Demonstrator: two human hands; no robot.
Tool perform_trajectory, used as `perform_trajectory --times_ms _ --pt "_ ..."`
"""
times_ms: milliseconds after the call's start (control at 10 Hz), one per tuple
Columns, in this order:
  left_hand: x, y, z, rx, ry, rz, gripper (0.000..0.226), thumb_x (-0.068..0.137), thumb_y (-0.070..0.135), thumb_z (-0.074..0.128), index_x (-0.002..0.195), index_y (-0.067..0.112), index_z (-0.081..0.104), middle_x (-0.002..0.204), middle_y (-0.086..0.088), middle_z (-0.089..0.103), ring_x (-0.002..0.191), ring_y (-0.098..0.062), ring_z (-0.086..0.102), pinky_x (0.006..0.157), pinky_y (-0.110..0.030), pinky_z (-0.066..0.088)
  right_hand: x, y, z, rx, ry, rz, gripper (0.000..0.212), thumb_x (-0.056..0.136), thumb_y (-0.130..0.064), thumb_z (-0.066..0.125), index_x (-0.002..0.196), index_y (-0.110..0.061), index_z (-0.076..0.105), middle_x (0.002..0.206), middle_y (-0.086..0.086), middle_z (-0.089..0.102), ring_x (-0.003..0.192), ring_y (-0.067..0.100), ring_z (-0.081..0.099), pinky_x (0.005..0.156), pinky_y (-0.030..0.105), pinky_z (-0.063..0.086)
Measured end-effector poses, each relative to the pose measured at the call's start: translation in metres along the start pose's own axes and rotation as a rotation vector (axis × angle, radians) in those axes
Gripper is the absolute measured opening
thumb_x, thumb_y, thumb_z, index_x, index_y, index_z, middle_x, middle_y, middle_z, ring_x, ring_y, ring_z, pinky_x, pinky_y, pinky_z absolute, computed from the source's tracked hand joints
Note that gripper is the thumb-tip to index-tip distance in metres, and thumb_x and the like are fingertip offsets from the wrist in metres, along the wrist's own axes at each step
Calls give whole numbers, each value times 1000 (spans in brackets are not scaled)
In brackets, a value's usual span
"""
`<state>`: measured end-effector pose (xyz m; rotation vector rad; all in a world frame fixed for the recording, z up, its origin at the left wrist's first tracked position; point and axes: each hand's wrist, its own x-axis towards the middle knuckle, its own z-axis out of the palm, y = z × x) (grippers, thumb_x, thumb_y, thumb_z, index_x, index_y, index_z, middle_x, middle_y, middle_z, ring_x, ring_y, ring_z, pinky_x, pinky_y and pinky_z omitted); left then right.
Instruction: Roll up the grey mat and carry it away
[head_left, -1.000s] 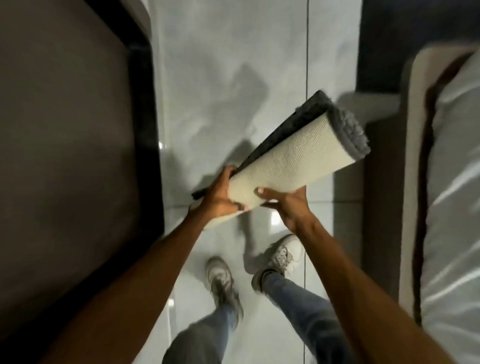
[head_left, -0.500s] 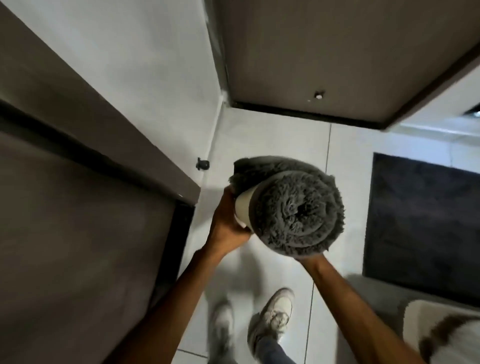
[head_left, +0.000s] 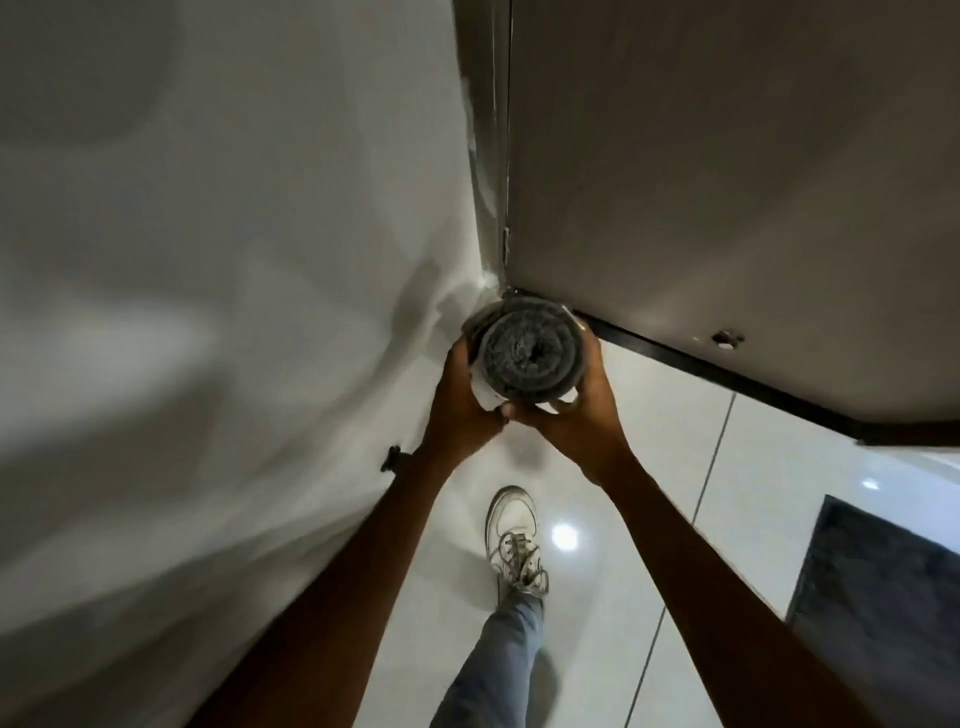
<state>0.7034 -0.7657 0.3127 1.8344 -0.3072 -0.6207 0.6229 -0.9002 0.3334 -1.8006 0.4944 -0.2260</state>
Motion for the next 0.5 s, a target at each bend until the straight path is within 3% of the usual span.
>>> perform_trajectory --times_ms 100,200,300,400,500 --pt "61 -13 4 67 34 -93 85 81 13 79 150 19 31 149 -10 49 136 -25 51 112 -55 46 61 5 7 -82 70 3 95 63 -8 94 133 -43 40 127 -43 47 122 -28 43 107 25 52" --pt "113 -9 3 91 70 -153 78 91 18 70 155 19 26 153 -9 47 138 -26 49 114 -54 44 130 0 15 -59 54 71 85 64 -15 92 121 -62 50 111 -43 63 108 -22 59 91 10 56" --pt "156 -3 5 138 148 -175 73 98 22 63 158 17 22 157 -11 42 143 -28 43 118 -50 39 187 0 25 -40 14 228 98 63 -28 94 146 -25 41 141 -3 56 130 17 56 104 43 56" --pt "172 11 14 183 213 -273 66 101 24 59 155 10 24 152 -16 46 139 -33 47 115 -47 43 213 -4 28 -70 7 307 112 65 -25 93 154 -17 26 150 6 46 138 26 48 109 47 52" --pt "158 10 24 160 295 -292 76 98 26 65 157 7 19 156 -20 37 142 -35 42 117 -48 41 200 1 26 3 -41 300 127 64 -34 93 160 -18 11 159 8 36 146 31 39 114 55 44"
